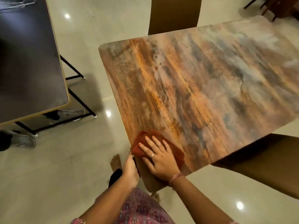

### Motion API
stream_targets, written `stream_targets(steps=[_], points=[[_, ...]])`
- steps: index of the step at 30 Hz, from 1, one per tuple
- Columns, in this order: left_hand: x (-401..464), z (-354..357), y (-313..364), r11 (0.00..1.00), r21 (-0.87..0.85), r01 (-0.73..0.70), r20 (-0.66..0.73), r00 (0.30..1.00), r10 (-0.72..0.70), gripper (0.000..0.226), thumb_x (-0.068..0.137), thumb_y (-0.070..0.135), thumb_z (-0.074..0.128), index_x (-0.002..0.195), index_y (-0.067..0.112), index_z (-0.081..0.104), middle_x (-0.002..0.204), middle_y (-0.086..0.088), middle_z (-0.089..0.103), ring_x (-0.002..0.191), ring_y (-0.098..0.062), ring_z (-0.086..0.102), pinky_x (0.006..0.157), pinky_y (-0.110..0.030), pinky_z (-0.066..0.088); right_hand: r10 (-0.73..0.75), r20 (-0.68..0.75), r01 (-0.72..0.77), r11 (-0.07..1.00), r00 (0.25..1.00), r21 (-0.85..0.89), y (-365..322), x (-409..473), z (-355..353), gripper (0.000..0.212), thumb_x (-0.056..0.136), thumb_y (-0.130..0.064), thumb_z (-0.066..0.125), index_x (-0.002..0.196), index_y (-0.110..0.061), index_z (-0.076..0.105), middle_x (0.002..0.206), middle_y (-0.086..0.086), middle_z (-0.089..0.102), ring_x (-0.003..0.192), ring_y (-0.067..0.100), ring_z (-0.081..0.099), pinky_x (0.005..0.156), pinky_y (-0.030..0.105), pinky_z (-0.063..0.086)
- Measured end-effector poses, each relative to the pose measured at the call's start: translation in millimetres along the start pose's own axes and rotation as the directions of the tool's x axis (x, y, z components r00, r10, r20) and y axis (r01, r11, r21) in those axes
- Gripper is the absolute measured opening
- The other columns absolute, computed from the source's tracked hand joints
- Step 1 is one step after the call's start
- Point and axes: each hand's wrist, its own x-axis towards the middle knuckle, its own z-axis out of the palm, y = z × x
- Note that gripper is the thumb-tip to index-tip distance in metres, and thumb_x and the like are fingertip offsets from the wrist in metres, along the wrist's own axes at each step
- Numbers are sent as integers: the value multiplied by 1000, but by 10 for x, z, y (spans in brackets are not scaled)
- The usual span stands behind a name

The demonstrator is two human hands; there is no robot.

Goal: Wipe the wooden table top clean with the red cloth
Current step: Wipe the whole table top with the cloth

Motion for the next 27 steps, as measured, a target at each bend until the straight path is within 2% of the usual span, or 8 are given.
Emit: stream_targets(steps=[6,10,13,16,18,20,22,27], points=[[-241,-115,-632,996,49,-75,-63,995,78,43,100,46,36,108,17,66,97,-2,73,89,-20,68,76,-33,53,402,-89,-396,915,911,77,981,-141,-415,53,99,-51,28,150,-39,25,161,-7,18,149,19,13,119,47,11],[-326,-103,-754,997,-20,-72,-87,994,70,45,100,42,38,123,12,61,119,-10,66,110,-28,61,100,-42,46,644,-107,-609,757,758,236,485,-17,-263,54,99,-44,36,151,-36,25,162,-5,15,149,20,10,118,49,8],[-370,-113,-807,991,-119,-55,-27,998,52,45,101,40,33,129,13,56,127,-10,60,118,-29,55,107,-43,38,230,-66,-223,970,971,97,-126,-431,39,53,96,-45,38,148,-37,31,160,-6,23,148,21,19,116,50,17],[-383,-124,-803,977,-202,-66,-9,998,66,44,102,37,30,129,12,54,127,-11,58,108,-26,58,99,-40,44,-100,14,99,995,995,31,-63,-872,136,51,96,-47,34,147,-39,33,157,-7,30,145,20,27,114,48,22],[-413,-99,-808,977,-211,-30,-24,999,25,49,102,41,25,123,9,56,120,-14,60,94,-25,61,79,-36,50,-127,47,128,992,991,-24,268,-897,53,51,97,-49,31,148,-41,29,158,-9,26,146,19,25,115,47,20],[-440,-93,-818,984,-176,5,-64,998,-16,51,102,44,25,119,9,57,118,-11,60,96,-24,60,72,-31,50,12,33,-11,999,999,-33,641,-779,-85,53,97,-51,28,149,-42,24,160,-10,19,148,19,18,118,48,17],[-446,-124,-854,991,-130,39,-94,994,-51,49,102,43,30,127,9,54,127,-8,59,112,-23,57,85,-31,48,268,-28,-268,963,963,27,1022,-643,-268,55,96,-52,25,150,-41,22,161,-9,16,149,19,14,119,48,13],[-452,-138,-847,994,-90,63,-90,993,-71,41,101,40,34,122,14,57,118,-6,64,102,-21,60,80,-32,48,774,-149,-735,632,616,245,1507,-178,-509,53,101,-45,30,152,-33,22,162,-1,15,149,24,10,119,52,8]])
